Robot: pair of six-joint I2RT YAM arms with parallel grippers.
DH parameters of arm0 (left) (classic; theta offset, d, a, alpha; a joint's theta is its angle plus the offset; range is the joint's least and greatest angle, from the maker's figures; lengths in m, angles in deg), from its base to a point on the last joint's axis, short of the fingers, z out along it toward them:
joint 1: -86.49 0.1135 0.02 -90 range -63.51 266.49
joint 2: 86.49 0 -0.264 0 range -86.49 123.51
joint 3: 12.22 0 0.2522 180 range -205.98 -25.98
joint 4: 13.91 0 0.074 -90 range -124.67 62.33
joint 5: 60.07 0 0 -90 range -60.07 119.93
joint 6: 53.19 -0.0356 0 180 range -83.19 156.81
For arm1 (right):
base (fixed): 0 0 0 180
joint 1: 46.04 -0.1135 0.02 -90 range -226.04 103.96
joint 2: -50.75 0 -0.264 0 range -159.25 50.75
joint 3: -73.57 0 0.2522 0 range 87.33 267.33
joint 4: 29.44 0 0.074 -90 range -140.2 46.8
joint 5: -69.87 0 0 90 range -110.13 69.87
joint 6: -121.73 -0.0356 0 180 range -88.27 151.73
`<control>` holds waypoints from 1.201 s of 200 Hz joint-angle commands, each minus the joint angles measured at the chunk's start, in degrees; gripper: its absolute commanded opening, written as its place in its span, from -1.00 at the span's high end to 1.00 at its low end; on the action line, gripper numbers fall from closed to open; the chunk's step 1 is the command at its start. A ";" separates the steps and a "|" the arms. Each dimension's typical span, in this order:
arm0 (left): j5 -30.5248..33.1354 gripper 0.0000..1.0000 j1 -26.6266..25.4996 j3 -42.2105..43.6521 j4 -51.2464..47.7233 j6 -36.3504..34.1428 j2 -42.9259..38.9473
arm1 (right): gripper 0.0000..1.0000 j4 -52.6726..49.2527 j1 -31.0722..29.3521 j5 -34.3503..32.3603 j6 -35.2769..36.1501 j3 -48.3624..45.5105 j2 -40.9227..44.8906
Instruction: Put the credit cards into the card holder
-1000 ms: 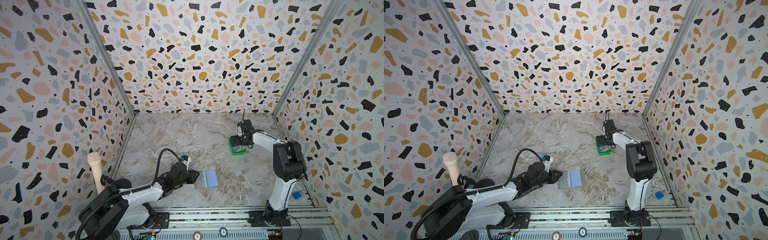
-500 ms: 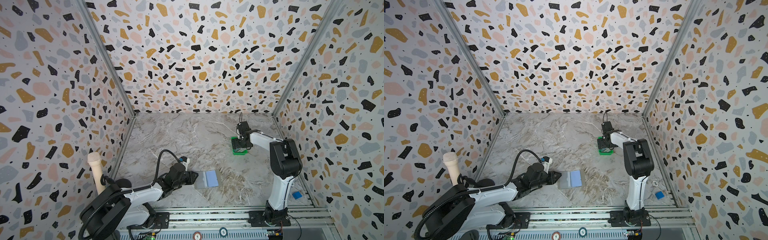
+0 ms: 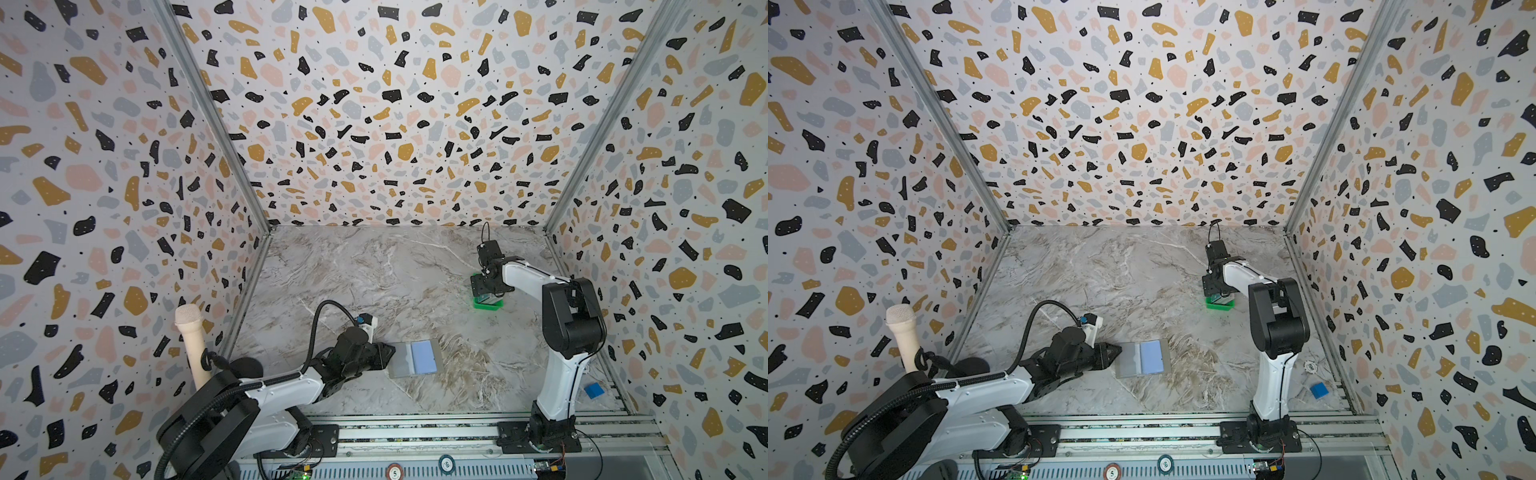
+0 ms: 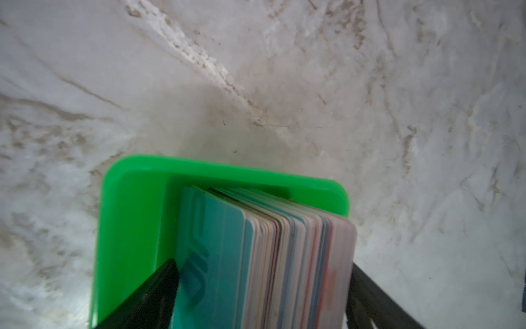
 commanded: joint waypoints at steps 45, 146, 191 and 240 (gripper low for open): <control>-1.15 0.46 0.65 1.29 2.53 0.15 -1.26 | -0.87 -2.26 1.11 1.24 -1.01 1.97 3.66; -1.63 0.46 0.70 1.56 3.64 0.44 -0.58 | -0.86 0.41 5.57 17.56 1.90 0.19 -2.01; -2.03 0.46 0.83 1.64 4.44 0.38 0.26 | -0.42 -0.13 3.98 15.65 1.61 0.09 -2.96; -2.13 0.46 0.92 1.99 5.05 0.47 0.45 | -0.17 -1.87 3.20 10.69 0.54 1.06 -4.55</control>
